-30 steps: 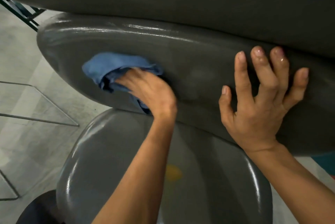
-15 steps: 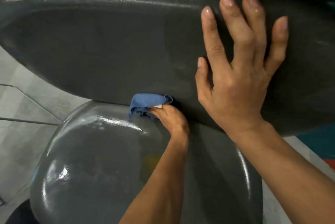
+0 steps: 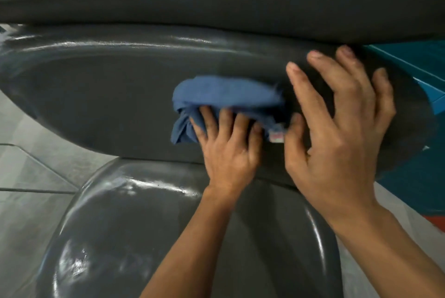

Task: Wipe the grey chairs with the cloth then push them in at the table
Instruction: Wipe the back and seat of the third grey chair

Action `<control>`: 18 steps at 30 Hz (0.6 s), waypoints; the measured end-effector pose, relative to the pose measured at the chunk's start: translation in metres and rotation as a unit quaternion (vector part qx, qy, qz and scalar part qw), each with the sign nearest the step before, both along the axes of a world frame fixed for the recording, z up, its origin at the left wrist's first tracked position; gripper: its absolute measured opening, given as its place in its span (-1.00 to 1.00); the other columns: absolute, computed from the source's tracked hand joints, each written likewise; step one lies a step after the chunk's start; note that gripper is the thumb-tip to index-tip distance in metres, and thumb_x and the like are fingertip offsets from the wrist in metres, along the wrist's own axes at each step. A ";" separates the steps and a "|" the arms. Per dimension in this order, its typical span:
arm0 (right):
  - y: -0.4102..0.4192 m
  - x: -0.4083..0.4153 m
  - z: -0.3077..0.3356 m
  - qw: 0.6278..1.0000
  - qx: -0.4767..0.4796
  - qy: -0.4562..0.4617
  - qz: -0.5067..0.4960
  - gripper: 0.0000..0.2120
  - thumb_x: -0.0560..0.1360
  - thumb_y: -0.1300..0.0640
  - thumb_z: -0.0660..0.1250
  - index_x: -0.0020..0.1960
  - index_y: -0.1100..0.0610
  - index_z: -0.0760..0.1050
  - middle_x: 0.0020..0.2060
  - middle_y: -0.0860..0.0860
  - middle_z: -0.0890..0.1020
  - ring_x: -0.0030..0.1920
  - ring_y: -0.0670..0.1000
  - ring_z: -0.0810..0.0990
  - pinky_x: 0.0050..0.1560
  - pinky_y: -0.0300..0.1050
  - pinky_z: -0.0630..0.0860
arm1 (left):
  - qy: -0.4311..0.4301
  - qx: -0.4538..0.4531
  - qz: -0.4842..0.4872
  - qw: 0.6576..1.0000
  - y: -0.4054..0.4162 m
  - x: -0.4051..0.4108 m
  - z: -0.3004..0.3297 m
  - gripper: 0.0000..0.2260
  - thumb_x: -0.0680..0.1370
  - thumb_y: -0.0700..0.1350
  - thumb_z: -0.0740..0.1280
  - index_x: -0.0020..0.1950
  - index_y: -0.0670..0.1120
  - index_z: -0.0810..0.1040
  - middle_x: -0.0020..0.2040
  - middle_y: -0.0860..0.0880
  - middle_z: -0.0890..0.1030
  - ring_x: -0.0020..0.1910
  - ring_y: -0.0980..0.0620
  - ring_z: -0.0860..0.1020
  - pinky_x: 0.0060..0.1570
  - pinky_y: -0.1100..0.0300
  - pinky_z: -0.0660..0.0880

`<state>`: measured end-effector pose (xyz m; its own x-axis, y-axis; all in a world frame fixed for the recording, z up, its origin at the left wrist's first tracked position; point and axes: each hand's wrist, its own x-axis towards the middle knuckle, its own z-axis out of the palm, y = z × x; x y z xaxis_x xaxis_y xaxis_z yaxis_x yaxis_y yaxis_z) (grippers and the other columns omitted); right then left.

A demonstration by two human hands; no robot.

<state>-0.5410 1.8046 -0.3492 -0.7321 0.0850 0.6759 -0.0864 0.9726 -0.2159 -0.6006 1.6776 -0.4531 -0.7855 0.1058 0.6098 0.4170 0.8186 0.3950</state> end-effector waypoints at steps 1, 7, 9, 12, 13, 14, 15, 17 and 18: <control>0.002 0.002 -0.001 1.000 0.002 -0.007 -0.012 -0.51 0.58 0.19 0.31 0.51 0.13 0.40 0.50 0.15 0.38 0.56 0.17 0.22 0.56 0.25 0.04 | -0.011 -0.009 0.016 1.000 -0.012 0.002 -0.016 -0.66 0.66 0.07 0.14 0.40 -0.01 0.35 0.51 -0.06 0.24 0.54 -0.30 0.12 0.51 -0.38 0.02; 0.013 0.015 -0.010 0.997 0.023 -0.028 -0.063 -0.39 0.57 0.18 0.34 0.59 0.09 0.27 0.56 0.15 0.27 0.59 0.19 0.14 0.58 0.23 0.00 | -0.044 0.030 0.042 0.998 -0.022 -0.018 0.025 -0.52 0.53 -0.09 0.19 0.42 -0.22 0.25 0.47 -0.42 0.35 0.50 -0.58 0.12 0.43 -0.56 0.06; 0.015 0.017 -0.011 0.997 0.013 -0.033 -0.069 -0.37 0.56 0.19 0.35 0.59 0.09 0.26 0.56 0.16 0.26 0.60 0.20 0.13 0.58 0.24 0.01 | 0.037 0.021 0.055 0.998 -0.002 -0.033 0.059 -0.55 0.58 -0.08 0.18 0.43 -0.26 0.31 0.44 -0.44 0.40 0.45 -0.64 0.19 0.40 -0.57 0.07; 0.018 0.016 -0.011 0.996 -0.018 -0.014 -0.082 -0.33 0.53 0.21 0.39 0.59 0.10 0.26 0.55 0.19 0.27 0.58 0.21 0.14 0.58 0.21 0.01 | 0.086 -0.032 -0.013 0.996 0.024 -0.019 0.053 -0.59 0.64 -0.02 0.16 0.44 -0.17 0.36 0.47 -0.21 0.34 0.50 -0.44 0.19 0.43 -0.50 0.09; 0.020 0.015 -0.011 0.996 -0.020 -0.009 -0.084 -0.31 0.51 0.22 0.41 0.59 0.10 0.26 0.55 0.19 0.26 0.58 0.22 0.14 0.58 0.20 0.00 | 0.094 -0.073 -0.062 0.991 0.029 -0.006 0.035 -0.65 0.63 -0.01 0.18 0.38 -0.10 0.38 0.41 -0.14 0.35 0.46 -0.38 0.24 0.43 -0.46 0.12; 0.021 0.015 -0.012 0.997 -0.014 -0.010 -0.081 -0.28 0.48 0.24 0.42 0.59 0.11 0.26 0.55 0.20 0.27 0.58 0.23 0.14 0.58 0.19 -0.02 | 0.098 -0.109 -0.110 0.983 0.029 0.006 0.013 -0.71 0.62 0.00 0.20 0.31 -0.05 0.40 0.34 -0.09 0.39 0.37 -0.32 0.32 0.41 -0.41 0.17; 0.022 0.015 -0.014 0.997 -0.008 -0.011 -0.076 -0.25 0.46 0.25 0.43 0.59 0.11 0.25 0.55 0.20 0.27 0.58 0.24 0.14 0.58 0.19 -0.03 | 0.099 -0.141 -0.140 0.975 0.023 0.013 -0.010 -0.77 0.61 -0.01 0.22 0.24 -0.01 0.42 0.27 -0.05 0.46 0.27 -0.27 0.40 0.37 -0.34 0.24; 0.026 0.017 -0.017 0.997 0.005 -0.012 -0.071 -0.26 0.47 0.23 0.41 0.60 0.11 0.24 0.56 0.19 0.25 0.59 0.25 0.13 0.58 0.21 -0.04 | 0.080 -0.171 -0.143 0.972 0.001 0.013 -0.044 -0.86 0.60 -0.02 0.27 0.13 0.02 0.53 0.10 -0.02 0.60 0.10 -0.19 0.50 0.25 -0.25 0.35; 0.029 0.019 -0.019 0.997 0.013 -0.012 -0.069 -0.29 0.50 0.20 0.39 0.60 0.10 0.23 0.57 0.19 0.24 0.59 0.25 0.12 0.58 0.22 -0.04 | 0.063 -0.184 -0.128 0.973 -0.012 0.013 -0.056 -0.87 0.58 -0.01 0.30 0.07 0.02 0.59 0.06 -0.03 0.63 0.08 -0.19 0.49 0.26 -0.28 0.37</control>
